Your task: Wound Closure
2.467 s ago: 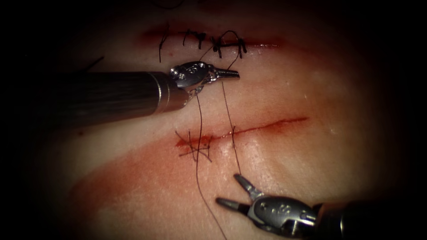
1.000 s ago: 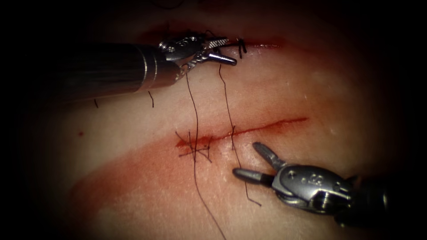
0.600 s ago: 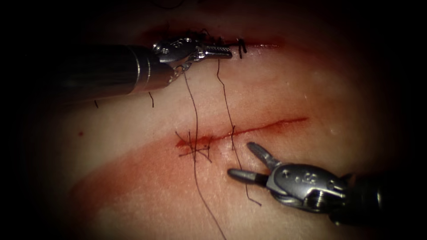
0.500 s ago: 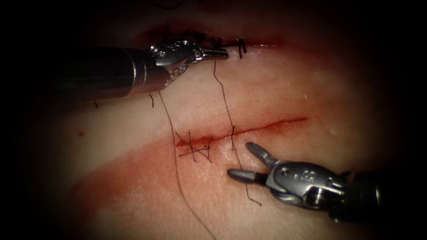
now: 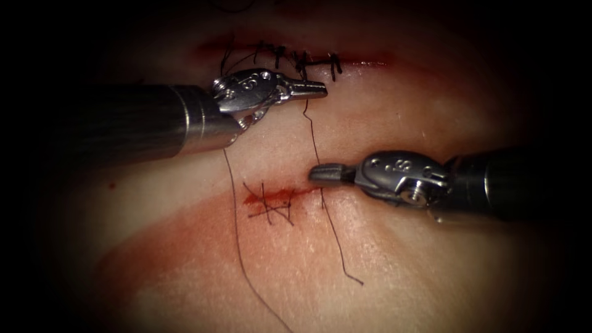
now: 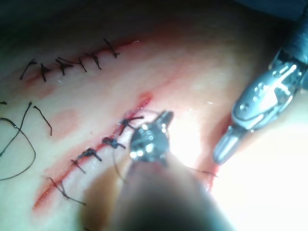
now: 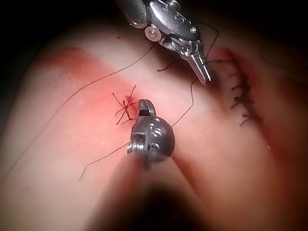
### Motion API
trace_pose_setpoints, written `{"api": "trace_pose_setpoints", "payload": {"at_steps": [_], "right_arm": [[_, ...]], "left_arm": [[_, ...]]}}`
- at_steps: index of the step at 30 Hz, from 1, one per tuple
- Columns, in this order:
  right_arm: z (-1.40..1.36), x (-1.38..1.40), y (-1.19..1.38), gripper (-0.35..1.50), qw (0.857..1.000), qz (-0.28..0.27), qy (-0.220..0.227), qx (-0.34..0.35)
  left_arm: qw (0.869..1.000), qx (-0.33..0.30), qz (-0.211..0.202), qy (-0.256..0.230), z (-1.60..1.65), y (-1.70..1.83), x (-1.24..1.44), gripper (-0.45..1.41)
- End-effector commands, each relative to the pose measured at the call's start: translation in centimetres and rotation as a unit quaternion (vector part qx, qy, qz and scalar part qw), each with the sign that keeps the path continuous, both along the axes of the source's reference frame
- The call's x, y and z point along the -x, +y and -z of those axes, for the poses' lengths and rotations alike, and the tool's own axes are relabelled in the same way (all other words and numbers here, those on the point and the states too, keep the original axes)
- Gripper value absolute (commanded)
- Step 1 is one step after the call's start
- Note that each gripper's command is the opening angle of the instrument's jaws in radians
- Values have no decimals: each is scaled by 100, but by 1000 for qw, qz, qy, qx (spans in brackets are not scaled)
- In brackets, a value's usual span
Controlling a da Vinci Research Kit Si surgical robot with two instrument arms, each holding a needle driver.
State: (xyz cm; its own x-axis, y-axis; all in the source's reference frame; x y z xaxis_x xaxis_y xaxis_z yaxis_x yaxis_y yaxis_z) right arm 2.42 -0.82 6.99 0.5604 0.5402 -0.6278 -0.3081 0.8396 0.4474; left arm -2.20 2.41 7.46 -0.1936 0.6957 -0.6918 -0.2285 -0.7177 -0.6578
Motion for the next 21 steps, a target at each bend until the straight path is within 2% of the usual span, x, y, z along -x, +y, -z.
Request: {"api": "trace_pose_setpoints", "payload": {"at_steps": [1, 3, 7, 10, 14, 16, 21], "right_arm": [[-5, -1, -24, -6, 1000, 1, -11, -21], [-3, 2, -42, 12, 999, -9, -28, -23], [5, 6, -82, 69, 997, -48, -63, -24], [8, 3, -100, 89, 994, -72, -85, -18], [5, -3, -110, 121, 987, -107, -119, -5], [-3, -8, -116, 131, 984, -120, -133, 0], [-20, -15, -128, 131, 980, -120, -157, 8]], "left_arm": [[1000, -1, 0, -1, -5, 2, 4, -45], [1000, 1, -1, -1, -4, 5, 4, -45], [1000, 3, 0, 0, -6, 8, 4, -45], [1000, 6, 0, 0, -8, 10, 5, -45], [1000, 8, 6, -3, -13, 16, 5, -45], [1000, 10, 9, -6, -17, 18, 4, -45], [1000, 11, 10, -6, -21, 20, 1, -45]]}}
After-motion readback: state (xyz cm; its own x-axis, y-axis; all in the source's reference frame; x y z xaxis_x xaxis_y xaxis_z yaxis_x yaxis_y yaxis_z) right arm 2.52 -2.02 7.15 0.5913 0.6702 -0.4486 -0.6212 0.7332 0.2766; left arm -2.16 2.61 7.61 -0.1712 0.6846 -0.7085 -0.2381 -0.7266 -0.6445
